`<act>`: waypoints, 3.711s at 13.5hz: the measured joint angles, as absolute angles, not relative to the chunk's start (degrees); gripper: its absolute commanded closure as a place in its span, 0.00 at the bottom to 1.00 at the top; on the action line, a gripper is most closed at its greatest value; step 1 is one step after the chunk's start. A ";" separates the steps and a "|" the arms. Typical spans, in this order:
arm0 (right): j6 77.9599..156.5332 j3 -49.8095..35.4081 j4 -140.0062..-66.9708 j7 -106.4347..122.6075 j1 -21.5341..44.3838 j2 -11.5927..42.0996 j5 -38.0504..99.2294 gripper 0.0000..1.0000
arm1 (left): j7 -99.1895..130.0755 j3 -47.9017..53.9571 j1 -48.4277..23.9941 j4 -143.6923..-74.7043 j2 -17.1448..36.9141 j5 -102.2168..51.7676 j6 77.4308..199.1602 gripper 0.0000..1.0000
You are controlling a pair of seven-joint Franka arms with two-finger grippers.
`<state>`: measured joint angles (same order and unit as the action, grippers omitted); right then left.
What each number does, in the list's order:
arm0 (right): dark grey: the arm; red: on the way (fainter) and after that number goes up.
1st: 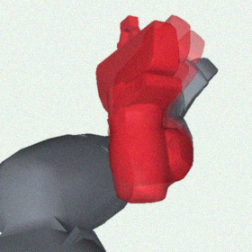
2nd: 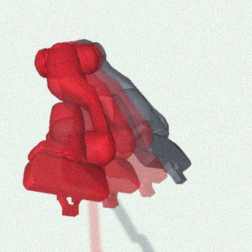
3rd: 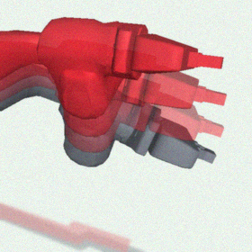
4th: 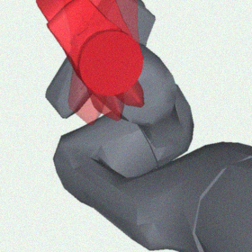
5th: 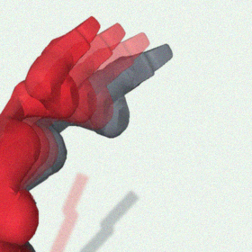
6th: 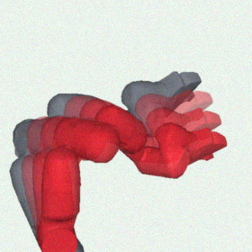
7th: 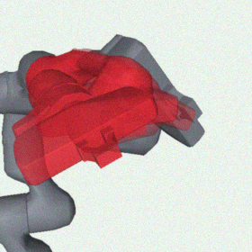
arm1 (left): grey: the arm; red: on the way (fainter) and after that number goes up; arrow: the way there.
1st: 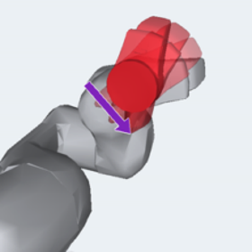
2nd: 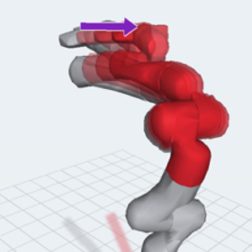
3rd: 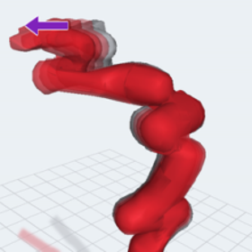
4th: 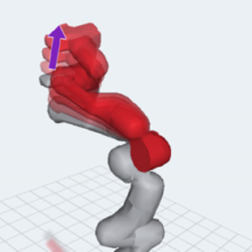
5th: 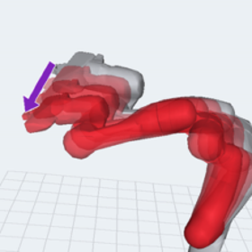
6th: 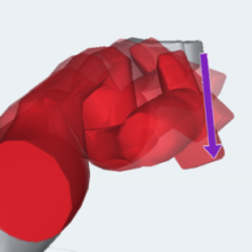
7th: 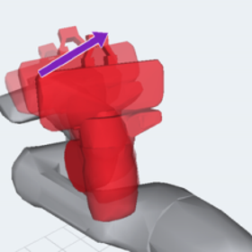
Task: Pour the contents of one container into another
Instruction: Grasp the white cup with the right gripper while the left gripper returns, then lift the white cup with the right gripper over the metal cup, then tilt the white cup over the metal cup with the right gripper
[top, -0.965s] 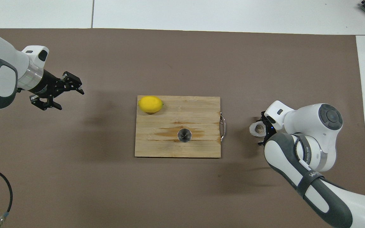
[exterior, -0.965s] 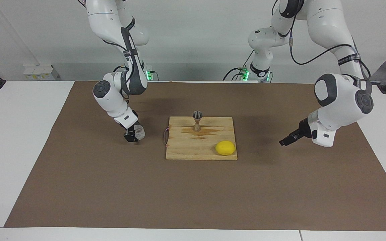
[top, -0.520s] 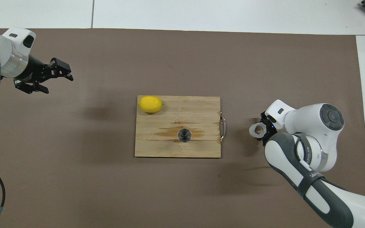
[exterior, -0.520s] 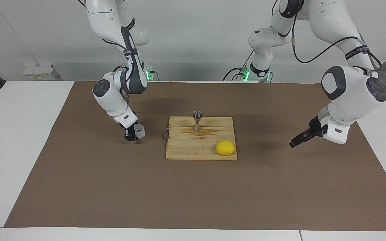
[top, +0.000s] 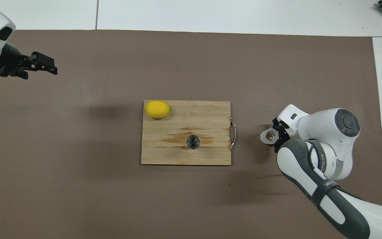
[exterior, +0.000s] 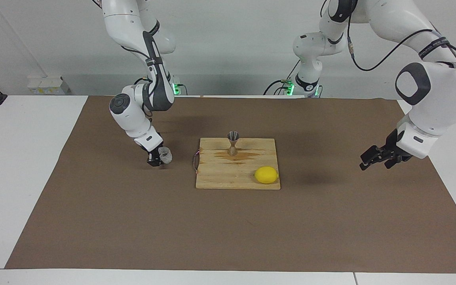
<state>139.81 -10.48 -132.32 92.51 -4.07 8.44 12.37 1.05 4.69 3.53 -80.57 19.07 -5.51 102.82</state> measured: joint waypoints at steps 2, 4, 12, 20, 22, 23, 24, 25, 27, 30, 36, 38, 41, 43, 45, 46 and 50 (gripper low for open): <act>139.78 -10.48 -132.33 92.51 -4.04 8.38 12.37 0.64 | 0.27 4.28 1.98 -79.73 17.24 -3.67 101.23 0.00; 139.78 -10.49 -132.33 92.51 -3.90 8.00 12.37 0.70 | 0.20 4.40 1.28 -79.39 14.10 -1.64 97.66 0.00; 139.79 -10.62 -131.14 91.84 -0.95 4.27 12.80 0.81 | 0.03 4.63 1.03 -81.80 7.35 -1.43 87.06 0.00; 139.05 -10.77 -127.11 80.72 5.81 3.80 12.89 0.90 | -0.56 4.66 1.03 -82.68 7.26 -1.25 86.98 0.00; 136.38 -10.80 -125.42 78.24 7.02 3.77 12.59 0.90 | -0.89 4.66 1.03 -82.67 7.24 -0.70 86.98 0.00; 134.42 -10.81 -124.12 76.68 7.72 3.71 12.16 0.90 | -0.95 4.69 1.03 -82.67 7.21 -0.48 86.93 0.00; 132.49 -10.83 -122.79 74.85 8.36 3.64 11.32 0.90 | -0.94 4.66 1.04 -82.67 7.08 -0.48 86.89 0.00; 130.91 -10.84 -121.64 73.07 9.08 3.61 9.95 0.90 | -0.94 4.53 1.09 -82.69 6.89 -0.60 86.80 0.00; 128.69 -10.88 -119.77 68.33 11.25 3.62 6.11 0.90 | -0.97 4.36 1.13 -83.54 6.45 -0.81 86.89 0.00; 126.07 -10.91 -117.45 64.27 13.47 3.63 2.65 0.91 | -0.98 4.96 0.19 -89.91 3.87 -0.87 92.22 0.00; 120.22 -10.93 -111.93 54.23 18.38 4.35 -5.11 0.93 | -0.98 4.57 0.25 -91.55 1.49 -0.87 93.35 0.00; 119.32 -10.94 -110.46 50.50 19.74 5.38 -8.18 0.94 | -0.98 4.57 0.25 -91.56 1.49 -0.87 93.40 0.00; 116.37 -10.95 -106.87 48.02 21.71 8.07 -12.15 0.95 | -0.97 4.57 0.25 -91.57 1.49 -0.87 93.47 0.00; 115.52 -10.95 -105.33 46.34 23.30 9.62 -15.07 0.95 | -0.96 4.53 0.25 -91.59 1.49 -0.87 93.56 0.00; 115.00 -10.94 -104.89 45.70 24.25 10.22 -18.00 0.96 | -0.95 4.50 0.25 -91.63 1.49 -0.87 93.68 0.00; 114.85 -10.95 -104.87 45.39 24.68 10.36 -19.43 0.96 | -0.95 4.50 0.25 -91.64 1.49 -0.87 93.71 0.00; 113.80 -10.95 -104.86 44.65 26.59 11.01 -24.77 1.00 | -0.95 4.46 0.25 -91.65 1.49 -0.87 93.78 0.00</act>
